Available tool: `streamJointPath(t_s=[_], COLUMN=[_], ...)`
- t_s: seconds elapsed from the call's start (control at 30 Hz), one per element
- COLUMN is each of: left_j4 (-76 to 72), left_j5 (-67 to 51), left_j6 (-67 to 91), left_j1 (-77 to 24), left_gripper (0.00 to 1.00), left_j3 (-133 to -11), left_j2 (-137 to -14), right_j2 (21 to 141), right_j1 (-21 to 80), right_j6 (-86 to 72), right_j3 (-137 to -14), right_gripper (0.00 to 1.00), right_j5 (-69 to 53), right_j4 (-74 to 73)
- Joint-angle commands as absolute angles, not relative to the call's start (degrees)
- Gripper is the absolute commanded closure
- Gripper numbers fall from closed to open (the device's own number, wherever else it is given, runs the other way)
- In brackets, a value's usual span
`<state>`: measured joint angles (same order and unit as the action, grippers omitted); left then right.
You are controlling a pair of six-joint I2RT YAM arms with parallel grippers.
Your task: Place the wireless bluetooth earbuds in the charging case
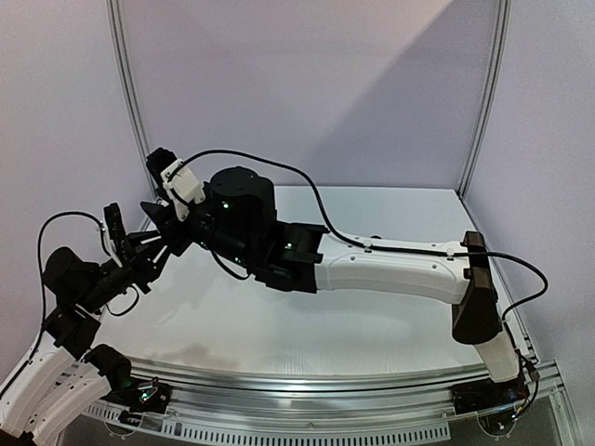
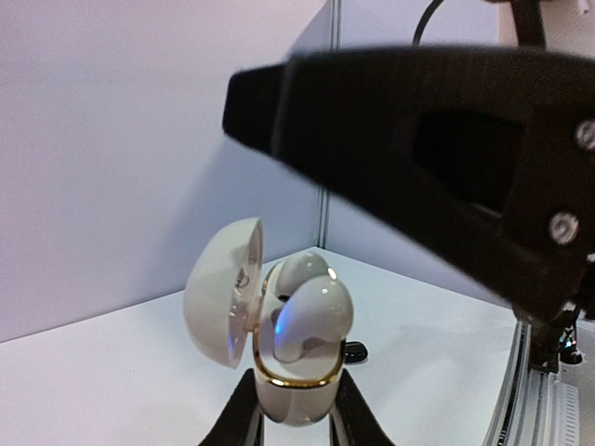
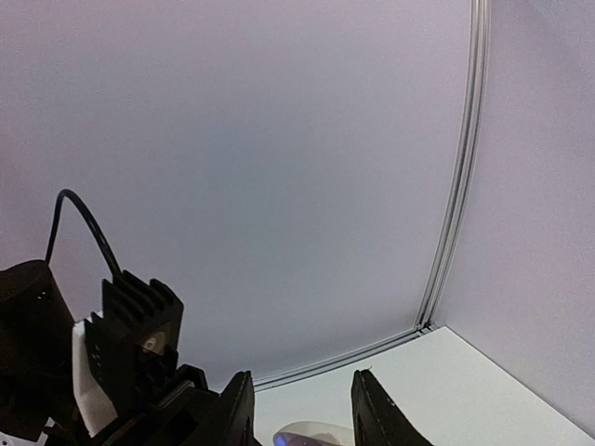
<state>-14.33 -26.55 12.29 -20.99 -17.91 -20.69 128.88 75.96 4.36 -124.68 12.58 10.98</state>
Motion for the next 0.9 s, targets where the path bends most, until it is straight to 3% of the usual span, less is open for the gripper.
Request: streamJointPath(t_s=[0.0, 0.2, 0.43, 0.87], left_j4=[-15.6, -15.6, -15.5, -15.8], left_j5=[-26.7, -26.8, -26.7, -27.6], left_j6=[12.8, 13.1, 12.0, 9.8], left_j1=[-21.3, -21.2, -21.0, -21.0], left_gripper=[1.00, 1.00, 1.00, 1.00], left_j3=[-17.2, -17.2, -17.2, -17.1], left_j2=[-21.6, -21.8, -21.9, -21.9], right_j2=[124.3, 123.3, 121.9, 121.2], right_j1=[75.7, 75.8, 75.8, 75.7], right_j6=[2.8, 0.8, -0.4, -5.8], right_j3=[-126.7, -126.8, -126.6, -122.6], right_gripper=[0.64, 0.65, 0.86, 0.90], right_j5=[7.4, 5.1, 6.9, 10.3], right_j4=[9.8, 9.0, -4.6, -7.1])
